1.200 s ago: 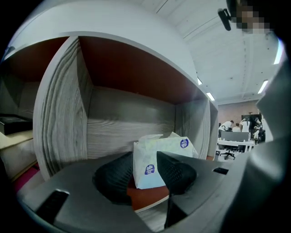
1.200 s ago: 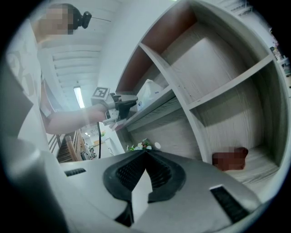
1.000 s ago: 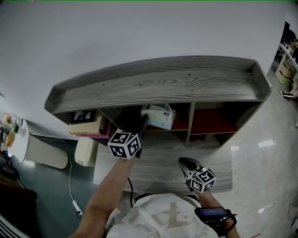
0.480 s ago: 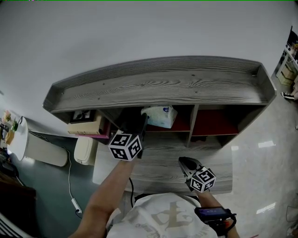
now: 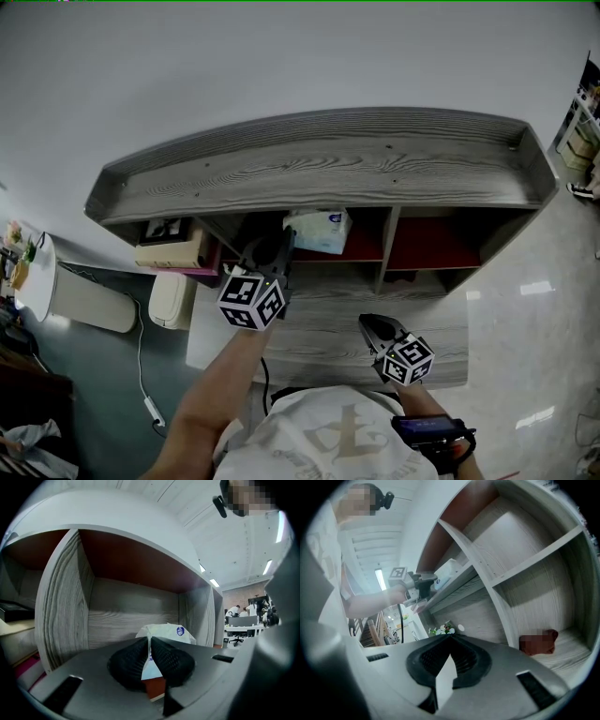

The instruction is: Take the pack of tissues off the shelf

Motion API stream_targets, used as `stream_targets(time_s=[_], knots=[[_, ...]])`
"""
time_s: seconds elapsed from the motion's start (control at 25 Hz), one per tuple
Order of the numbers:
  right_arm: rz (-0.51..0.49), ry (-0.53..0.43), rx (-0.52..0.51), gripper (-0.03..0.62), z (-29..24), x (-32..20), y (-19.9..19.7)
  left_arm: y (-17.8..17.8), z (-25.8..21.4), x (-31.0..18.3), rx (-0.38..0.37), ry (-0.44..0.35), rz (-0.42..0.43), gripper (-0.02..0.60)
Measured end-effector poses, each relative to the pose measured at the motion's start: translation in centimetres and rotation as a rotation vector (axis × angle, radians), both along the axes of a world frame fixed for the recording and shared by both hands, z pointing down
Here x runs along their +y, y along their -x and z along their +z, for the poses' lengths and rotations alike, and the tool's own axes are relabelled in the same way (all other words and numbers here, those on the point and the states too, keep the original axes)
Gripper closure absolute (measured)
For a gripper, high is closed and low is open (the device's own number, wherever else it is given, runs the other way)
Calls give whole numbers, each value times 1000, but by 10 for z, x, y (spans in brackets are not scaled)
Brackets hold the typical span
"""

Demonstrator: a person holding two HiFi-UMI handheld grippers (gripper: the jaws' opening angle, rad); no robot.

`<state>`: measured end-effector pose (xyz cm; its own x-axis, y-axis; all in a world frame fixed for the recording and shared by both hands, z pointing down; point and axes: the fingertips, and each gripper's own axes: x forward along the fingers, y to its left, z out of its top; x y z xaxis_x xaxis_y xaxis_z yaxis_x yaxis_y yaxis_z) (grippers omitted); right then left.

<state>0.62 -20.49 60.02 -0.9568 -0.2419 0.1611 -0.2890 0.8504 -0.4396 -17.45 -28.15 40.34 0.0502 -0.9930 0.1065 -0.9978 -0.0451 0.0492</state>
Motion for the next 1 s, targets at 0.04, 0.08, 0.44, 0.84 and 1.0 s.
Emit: stream_targets(time_s=[0.04, 0.08, 0.44, 0.84, 1.0], knots=[[0, -2, 0, 589, 0, 0, 0, -1, -1, 1, 1, -4, -1, 546], [-1, -3, 1, 589, -1, 0, 0, -1, -1, 3, 3, -7, -2, 546], [-6, -11, 1, 589, -5, 10, 4, 2, -12, 24, 34, -37, -14, 551], [-8, -22, 11, 589, -7, 18, 9, 7, -16, 53, 43, -71, -25, 551], [-16, -22, 14, 589, -8, 27, 12, 9, -14, 68, 60, -76, -29, 551]])
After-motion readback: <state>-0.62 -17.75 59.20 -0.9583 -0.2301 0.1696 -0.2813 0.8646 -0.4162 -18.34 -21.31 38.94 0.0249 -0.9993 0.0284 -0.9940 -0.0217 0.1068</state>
